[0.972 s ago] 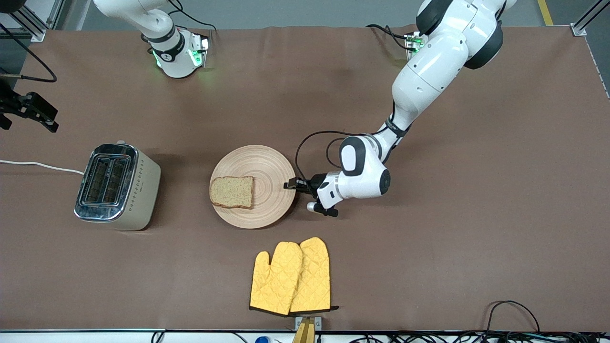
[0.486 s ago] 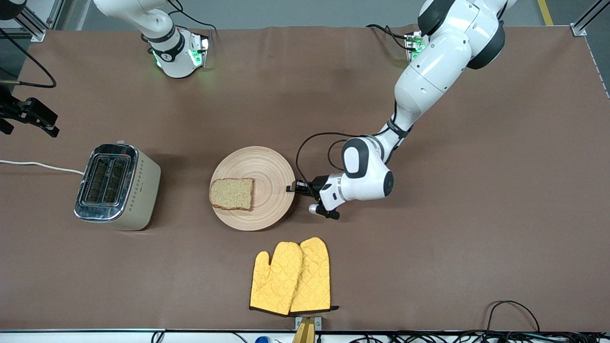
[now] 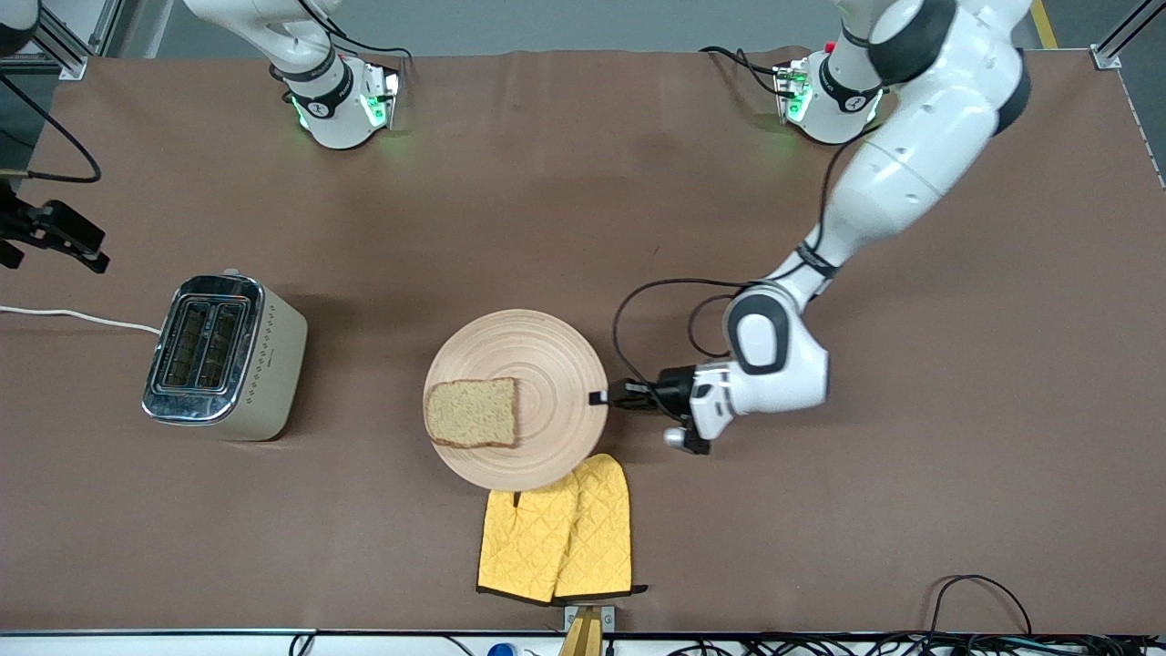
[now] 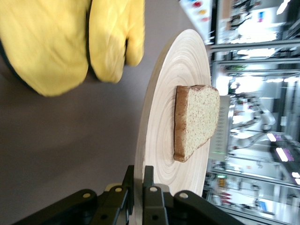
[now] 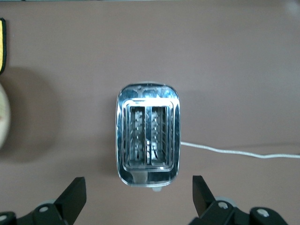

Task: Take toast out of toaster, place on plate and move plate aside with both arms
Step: 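Drag the plate with the left gripper away from the toaster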

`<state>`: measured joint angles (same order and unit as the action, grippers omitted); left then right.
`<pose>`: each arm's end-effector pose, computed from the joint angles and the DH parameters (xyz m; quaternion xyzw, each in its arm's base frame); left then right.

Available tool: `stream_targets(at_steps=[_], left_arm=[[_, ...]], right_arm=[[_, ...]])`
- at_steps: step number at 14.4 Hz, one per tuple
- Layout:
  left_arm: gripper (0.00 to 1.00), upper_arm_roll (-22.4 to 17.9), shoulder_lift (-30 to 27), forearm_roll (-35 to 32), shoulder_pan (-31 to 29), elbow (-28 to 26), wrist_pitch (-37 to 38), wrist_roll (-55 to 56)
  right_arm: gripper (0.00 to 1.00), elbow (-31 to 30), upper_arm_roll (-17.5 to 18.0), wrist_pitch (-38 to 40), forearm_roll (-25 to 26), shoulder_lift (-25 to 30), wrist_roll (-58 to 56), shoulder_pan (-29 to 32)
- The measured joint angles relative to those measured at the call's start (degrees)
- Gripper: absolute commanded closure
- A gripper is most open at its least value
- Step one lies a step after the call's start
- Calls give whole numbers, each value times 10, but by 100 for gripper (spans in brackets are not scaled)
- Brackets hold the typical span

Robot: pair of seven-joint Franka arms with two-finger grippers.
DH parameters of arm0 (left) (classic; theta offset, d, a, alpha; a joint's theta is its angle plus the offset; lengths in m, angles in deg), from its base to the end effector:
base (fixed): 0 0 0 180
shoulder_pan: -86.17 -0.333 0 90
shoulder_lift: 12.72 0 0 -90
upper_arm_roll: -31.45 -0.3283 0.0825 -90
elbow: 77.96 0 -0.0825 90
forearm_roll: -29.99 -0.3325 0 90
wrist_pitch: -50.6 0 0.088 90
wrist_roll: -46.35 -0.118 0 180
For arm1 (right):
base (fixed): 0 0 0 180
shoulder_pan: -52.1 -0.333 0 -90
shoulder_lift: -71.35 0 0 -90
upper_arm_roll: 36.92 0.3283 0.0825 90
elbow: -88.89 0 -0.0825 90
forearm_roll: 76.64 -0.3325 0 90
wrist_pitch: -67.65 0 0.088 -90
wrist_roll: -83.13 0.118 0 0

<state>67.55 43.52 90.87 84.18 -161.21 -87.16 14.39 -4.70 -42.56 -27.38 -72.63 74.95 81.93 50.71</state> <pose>0.6360 -0.3118 0.2255 0.8259 -0.0040 -0.0035 0.5638 0.4903 -0.0459 0.6386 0.9982 -0.0251 0.0422 0.0339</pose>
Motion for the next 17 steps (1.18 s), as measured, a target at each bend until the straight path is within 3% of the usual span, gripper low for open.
stream_targets(at_steps=[2,5,8,11,14,17], left_arm=[[100,11,-12,-10,-68,-21,60,-27],[100,11,-22,-113,-171,-42,145,-38],[100,10,-21,-216,-291,-50,220,-57],[100,9,-21,-241,-396,-57,259,-116],[100,-1,-19,-245,-441,-62,264,-140],[100,-46,-19,-249,-445,-62,262,-166]], right_arm=[[0,38,5,57,-1,-12,0,9],[0,88,35,79,-5,-50,-4,48],[0,101,60,80,-5,-68,-4,66],[0,104,63,83,-5,-69,-4,67],[0,106,63,86,-5,-69,-4,67],[0,106,64,89,-5,-69,-4,67]])
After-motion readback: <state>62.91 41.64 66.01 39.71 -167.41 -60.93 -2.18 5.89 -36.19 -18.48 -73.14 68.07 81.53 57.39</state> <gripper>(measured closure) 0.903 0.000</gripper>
